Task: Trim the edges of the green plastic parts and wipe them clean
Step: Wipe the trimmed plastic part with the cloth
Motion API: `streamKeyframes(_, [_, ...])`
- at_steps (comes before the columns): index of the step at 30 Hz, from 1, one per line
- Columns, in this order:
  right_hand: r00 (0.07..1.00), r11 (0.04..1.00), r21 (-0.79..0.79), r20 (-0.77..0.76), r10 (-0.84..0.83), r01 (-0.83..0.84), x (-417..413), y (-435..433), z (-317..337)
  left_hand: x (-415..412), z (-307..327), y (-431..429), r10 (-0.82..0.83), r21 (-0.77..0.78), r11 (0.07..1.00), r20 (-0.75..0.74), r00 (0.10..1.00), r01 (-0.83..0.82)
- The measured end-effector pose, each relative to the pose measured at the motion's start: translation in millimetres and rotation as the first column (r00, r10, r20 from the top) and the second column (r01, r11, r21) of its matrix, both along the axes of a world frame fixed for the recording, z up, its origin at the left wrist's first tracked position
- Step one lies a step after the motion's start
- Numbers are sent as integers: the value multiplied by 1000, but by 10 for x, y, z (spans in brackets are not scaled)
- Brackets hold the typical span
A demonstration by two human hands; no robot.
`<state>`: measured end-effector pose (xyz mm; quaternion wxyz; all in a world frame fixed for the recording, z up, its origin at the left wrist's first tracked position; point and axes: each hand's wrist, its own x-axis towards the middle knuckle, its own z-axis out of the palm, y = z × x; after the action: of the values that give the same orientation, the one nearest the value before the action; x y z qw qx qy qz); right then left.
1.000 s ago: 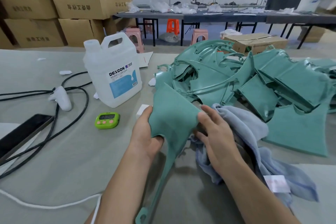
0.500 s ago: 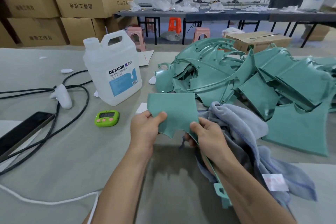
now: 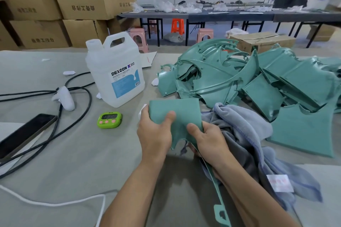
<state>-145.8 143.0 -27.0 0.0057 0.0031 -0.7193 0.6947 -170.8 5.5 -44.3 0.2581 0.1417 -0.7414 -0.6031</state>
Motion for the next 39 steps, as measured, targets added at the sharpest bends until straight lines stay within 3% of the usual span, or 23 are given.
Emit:
streamKeyframes(2, [1000,1000,1,5,15,-15,6,4,-22,-28,18,-18,89,-38,995,-18,996,-90])
streamKeyframes(6, [1000,1000,-25,22,14,-13,-41,27,-55,-12,66,-15,71,183,981,-55,996,-60])
streamKeyframes(8, [1000,997,-78,8,-21,21,-70,33,-61,13,116,-6,-134,423,898,0,991,121])
streamKeyframes(10, [998,990,-132,-3,-57,56,-67,21,-49,66,157,20,-439,565,756,63,896,331])
streamKeyframes(12, [998,986,-157,6,-64,64,-65,17,-46,66,138,30,-541,553,726,93,836,409])
streamKeyframes(15, [994,990,-136,97,52,-38,-68,1,2,61,206,29,-426,595,737,42,904,320])
streamKeyframes(18, [955,956,-259,218,198,-139,-45,22,118,87,266,35,-346,643,713,-26,938,281])
streamKeyframes(21, [960,972,-143,182,211,-187,-25,104,330,147,349,92,-334,633,709,-88,938,312])
streamKeyframes(23, [965,977,-105,168,202,-186,13,183,469,183,441,151,-280,602,749,-92,956,277])
streamKeyframes(26, [960,955,-225,156,231,-193,87,285,595,208,576,231,-134,425,896,-13,991,126])
streamKeyframes(28, [963,943,-282,149,226,-177,151,340,641,246,664,284,-71,313,948,28,997,58])
streamKeyframes(33, [968,932,-346,175,179,-109,422,532,640,449,741,552,-162,334,931,10,987,149])
streamKeyframes(36, [980,926,-378,183,84,-9,678,714,587,590,708,751,-300,498,827,-2,954,261])
streamKeyframes(39, [977,905,-411,210,-21,108,938,900,534,731,658,964,-415,551,776,78,906,308])
